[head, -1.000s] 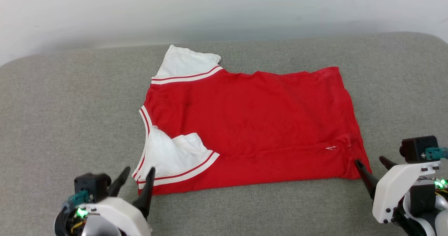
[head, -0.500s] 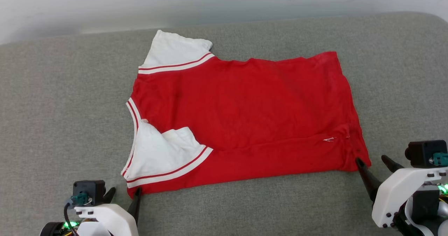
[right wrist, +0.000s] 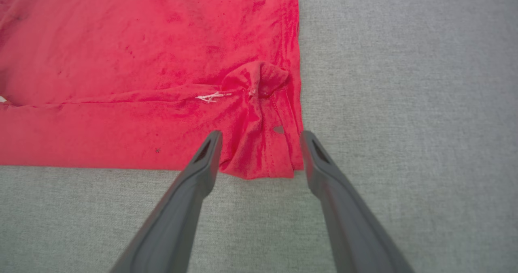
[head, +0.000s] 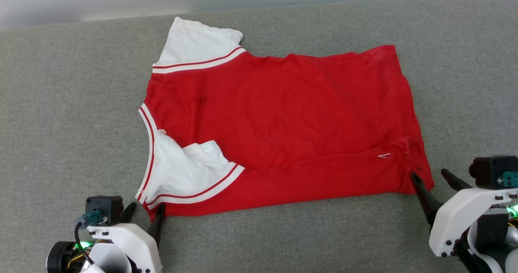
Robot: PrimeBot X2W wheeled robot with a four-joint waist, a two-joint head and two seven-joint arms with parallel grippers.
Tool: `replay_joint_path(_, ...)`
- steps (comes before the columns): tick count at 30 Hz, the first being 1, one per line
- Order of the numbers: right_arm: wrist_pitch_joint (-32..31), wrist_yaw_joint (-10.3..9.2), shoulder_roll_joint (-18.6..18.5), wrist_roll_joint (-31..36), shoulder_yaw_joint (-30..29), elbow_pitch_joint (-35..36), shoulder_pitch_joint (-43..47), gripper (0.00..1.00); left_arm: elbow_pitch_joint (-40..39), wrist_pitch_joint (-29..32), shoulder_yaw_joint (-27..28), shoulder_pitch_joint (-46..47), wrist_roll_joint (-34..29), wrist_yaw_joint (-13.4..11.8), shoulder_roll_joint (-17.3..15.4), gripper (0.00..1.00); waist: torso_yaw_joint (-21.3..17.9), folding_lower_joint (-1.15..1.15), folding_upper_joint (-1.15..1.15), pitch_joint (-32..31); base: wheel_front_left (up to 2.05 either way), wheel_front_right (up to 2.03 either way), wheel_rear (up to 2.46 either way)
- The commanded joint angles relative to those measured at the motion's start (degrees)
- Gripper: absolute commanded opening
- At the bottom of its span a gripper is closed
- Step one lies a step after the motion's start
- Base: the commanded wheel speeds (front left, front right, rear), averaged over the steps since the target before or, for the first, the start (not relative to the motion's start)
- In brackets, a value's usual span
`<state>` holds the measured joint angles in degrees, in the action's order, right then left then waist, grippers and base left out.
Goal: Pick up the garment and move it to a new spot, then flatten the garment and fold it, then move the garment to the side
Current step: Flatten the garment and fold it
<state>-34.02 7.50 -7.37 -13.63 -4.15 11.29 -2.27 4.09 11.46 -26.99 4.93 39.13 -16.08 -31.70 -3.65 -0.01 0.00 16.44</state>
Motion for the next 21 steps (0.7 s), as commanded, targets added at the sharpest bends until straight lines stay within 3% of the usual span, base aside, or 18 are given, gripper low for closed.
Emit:
replay_joint_path(1,0.4,-0.02,-0.4,0.4,-0.1,-0.1,-0.5,1.0,3.2,2.6,-1.7,-1.6,0.7,0.3,1.1,0.44,0.1,0.01,0.0,-0.2,0.0,0.0,0.0)
replay_joint_path(2,0.5,-0.02,-0.5,0.5,-0.1,-0.3,-0.6,1.0,3.3,2.8,-2.1,-1.6,1.0,0.7,1.3,0.11,0.2,0.01,0.0,-0.4,0.0,0.0,0.0)
replay_joint_path(3,0.6,-0.02,-0.6,0.6,0.0,-0.4,-0.6,1.0,3.4,2.7,-2.3,-1.6,1.2,1.0,1.6,0.0,0.3,0.01,0.0,-0.7,0.0,0.0,0.0)
replay_joint_path(9,-0.2,-0.02,-3.2,2.7,0.1,-1.1,-0.6,1.0,0.9,0.6,-2.0,-1.1,2.0,2.4,2.4,0.0,1.5,0.01,0.0,-2.7,0.0,0.0,0.0)
replay_joint_path(21,-6.9,-0.02,-4.3,5.8,-1.8,-5.0,-2.0,1.0,-10.8,-0.8,-1.3,0.7,-0.8,1.1,0.1,0.0,5.1,0.01,0.0,-1.9,0.0,0.0,0.0)
